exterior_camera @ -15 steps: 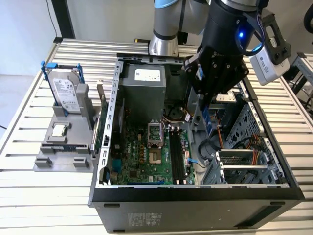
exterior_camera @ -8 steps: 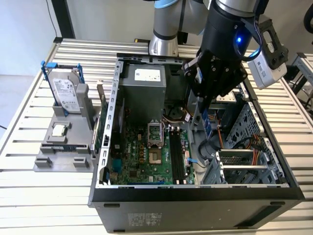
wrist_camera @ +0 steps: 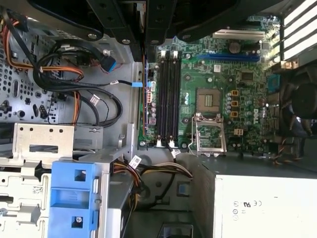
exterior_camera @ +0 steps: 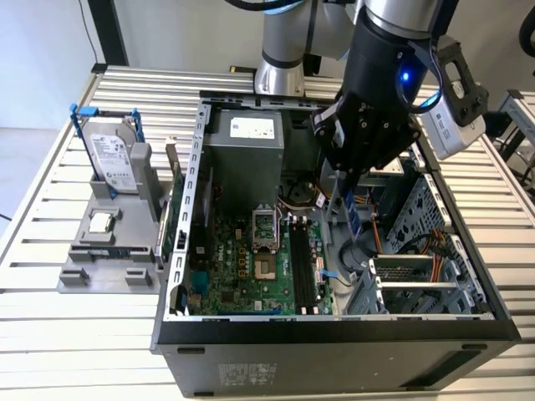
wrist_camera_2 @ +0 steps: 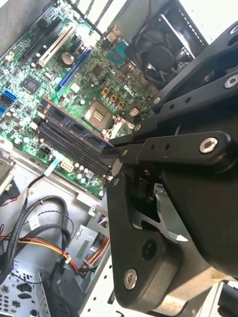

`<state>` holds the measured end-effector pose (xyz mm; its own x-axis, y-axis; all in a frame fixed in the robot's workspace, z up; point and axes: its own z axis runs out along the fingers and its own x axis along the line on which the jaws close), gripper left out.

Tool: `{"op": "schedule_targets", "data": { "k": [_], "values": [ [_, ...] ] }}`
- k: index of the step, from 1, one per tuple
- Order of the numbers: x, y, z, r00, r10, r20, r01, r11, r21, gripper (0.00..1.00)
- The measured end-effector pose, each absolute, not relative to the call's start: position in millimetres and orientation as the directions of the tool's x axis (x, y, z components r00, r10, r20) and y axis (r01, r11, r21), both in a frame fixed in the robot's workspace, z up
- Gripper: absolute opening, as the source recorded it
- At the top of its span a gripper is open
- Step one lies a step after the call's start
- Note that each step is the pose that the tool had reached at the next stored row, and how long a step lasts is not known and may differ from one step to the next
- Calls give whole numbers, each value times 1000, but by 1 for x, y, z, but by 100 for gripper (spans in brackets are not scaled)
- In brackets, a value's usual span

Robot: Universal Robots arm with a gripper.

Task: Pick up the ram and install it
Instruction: 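Insert the ram into the slot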

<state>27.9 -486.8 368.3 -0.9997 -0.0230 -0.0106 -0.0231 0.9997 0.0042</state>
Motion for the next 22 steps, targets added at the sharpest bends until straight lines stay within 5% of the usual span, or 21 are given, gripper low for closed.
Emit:
{"op": "schedule_targets", "data": {
  "k": [22],
  "values": [
    [28, -486, 352, -1000, -23, -20, -23, 1000, -7, 0]
  ]
}}
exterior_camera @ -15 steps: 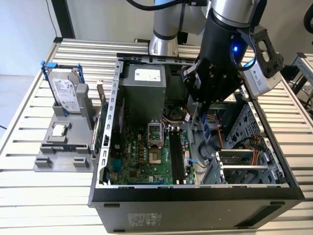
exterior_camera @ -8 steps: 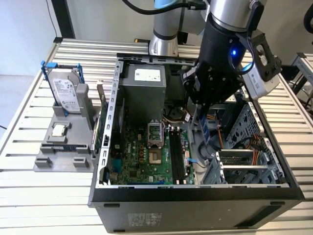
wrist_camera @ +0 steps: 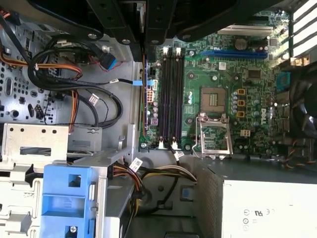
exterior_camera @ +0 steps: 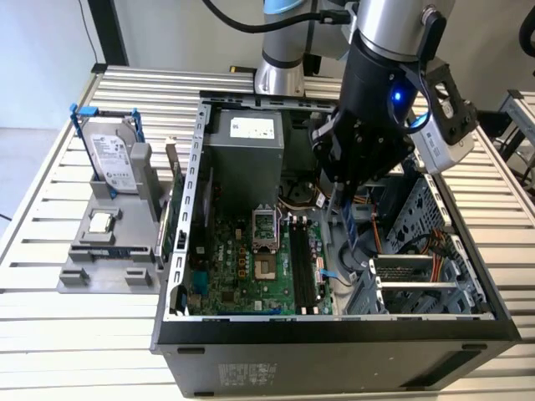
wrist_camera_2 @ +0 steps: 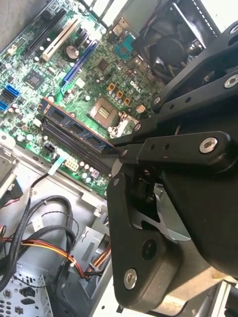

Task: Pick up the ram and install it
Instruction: 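Insert the ram into the slot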

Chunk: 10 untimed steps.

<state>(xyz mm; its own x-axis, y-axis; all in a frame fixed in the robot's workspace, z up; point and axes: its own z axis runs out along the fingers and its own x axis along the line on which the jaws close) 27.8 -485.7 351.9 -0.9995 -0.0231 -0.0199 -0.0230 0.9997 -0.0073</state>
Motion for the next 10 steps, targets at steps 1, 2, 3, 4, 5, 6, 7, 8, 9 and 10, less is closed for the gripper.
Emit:
{"op": "schedule_targets", "data": {
  "k": [1, 2, 3, 4, 5, 6, 7, 8, 9, 10],
  "values": [
    [28, -485, 351, -1000, -23, -20, -23, 1000, -15, 0],
    [28, -485, 351, -1000, -23, -21, -23, 1000, -18, 0],
    [28, -485, 351, -1000, -24, -21, -23, 1000, -19, 0],
    [28, -485, 351, -1000, -24, -21, -23, 1000, -20, 0],
    [28, -485, 351, -1000, -24, -21, -23, 1000, -20, 0],
    [28, -485, 351, -1000, -23, -21, -23, 1000, -20, 0],
    [28, -485, 351, -1000, -24, -21, -23, 1000, -20, 0],
    [28, -485, 351, -1000, -23, -21, -23, 1000, -20, 0],
    [28, -485, 350, -1000, -24, -21, -23, 1000, -20, 0],
    [28, -485, 349, -1000, -23, -21, -23, 1000, -20, 0]
  ]
}}
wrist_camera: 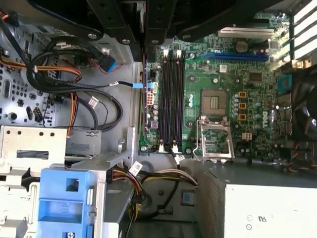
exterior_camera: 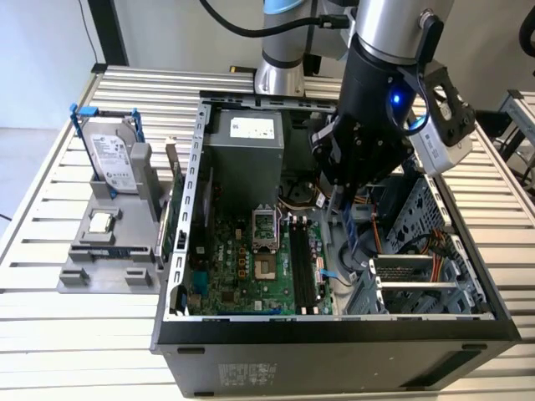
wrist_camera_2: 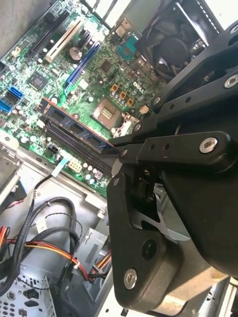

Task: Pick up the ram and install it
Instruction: 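Insert the ram into the slot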

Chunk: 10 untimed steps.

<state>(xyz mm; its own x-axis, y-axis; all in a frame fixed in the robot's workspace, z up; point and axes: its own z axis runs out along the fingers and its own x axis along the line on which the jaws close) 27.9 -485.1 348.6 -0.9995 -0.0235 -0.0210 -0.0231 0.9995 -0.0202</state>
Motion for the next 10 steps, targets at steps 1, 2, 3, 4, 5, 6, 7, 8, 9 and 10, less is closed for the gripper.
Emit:
{"op": "schedule_targets", "data": {
  "k": [1, 2, 3, 4, 5, 6, 7, 8, 9, 10],
  "values": [
    [28, -485, 347, -1000, -24, -21, -23, 1000, -21, 0],
    [28, -485, 345, -1000, -23, -20, -23, 1000, -20, 0],
    [28, -485, 344, -1000, -23, -19, -22, 1000, -20, 0],
    [28, -485, 342, -1000, -23, -19, -22, 1000, -20, 0],
    [28, -485, 340, -1000, -22, -18, -22, 1000, -20, 0],
    [28, -485, 339, -1000, -22, -17, -22, 1000, -20, 0],
    [28, -485, 337, -1000, -19, -16, -19, 1000, -20, 0],
    [27, -485, 335, -1000, -16, -16, -15, 1000, -20, 0],
    [27, -485, 333, -1000, -12, -16, -12, 1000, -20, 0],
    [27, -485, 332, -1000, -10, -15, -10, 1000, -20, 0]
  ]
}}
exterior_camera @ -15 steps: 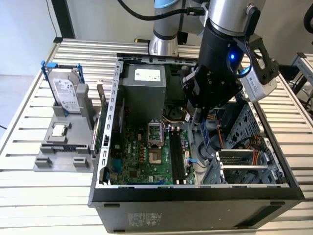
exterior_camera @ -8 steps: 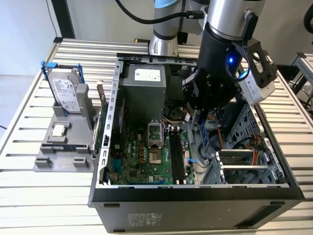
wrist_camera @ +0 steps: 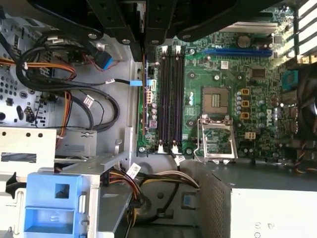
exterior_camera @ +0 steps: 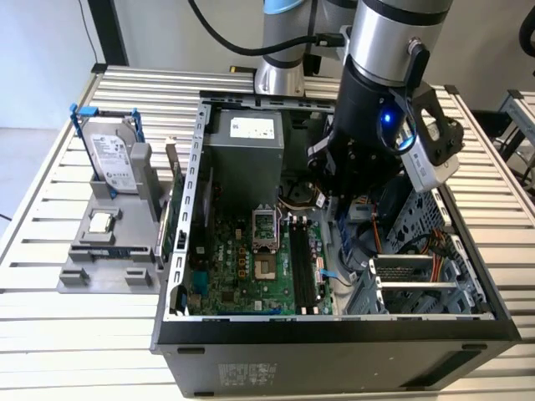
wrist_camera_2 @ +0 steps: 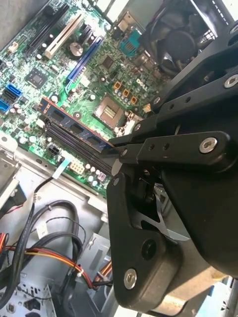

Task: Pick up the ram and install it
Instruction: 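Insert the ram into the slot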

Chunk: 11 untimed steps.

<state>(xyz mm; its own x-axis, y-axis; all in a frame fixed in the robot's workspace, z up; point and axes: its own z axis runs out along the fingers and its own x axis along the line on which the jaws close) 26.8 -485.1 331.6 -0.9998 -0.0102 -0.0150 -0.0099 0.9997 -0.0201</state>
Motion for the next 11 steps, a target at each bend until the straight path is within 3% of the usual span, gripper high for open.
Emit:
{"op": "schedule_targets", "data": {
  "k": [11],
  "values": [
    [23, -485, 319, -1000, 1, -12, 1, 1000, -20, 0]
  ]
}}
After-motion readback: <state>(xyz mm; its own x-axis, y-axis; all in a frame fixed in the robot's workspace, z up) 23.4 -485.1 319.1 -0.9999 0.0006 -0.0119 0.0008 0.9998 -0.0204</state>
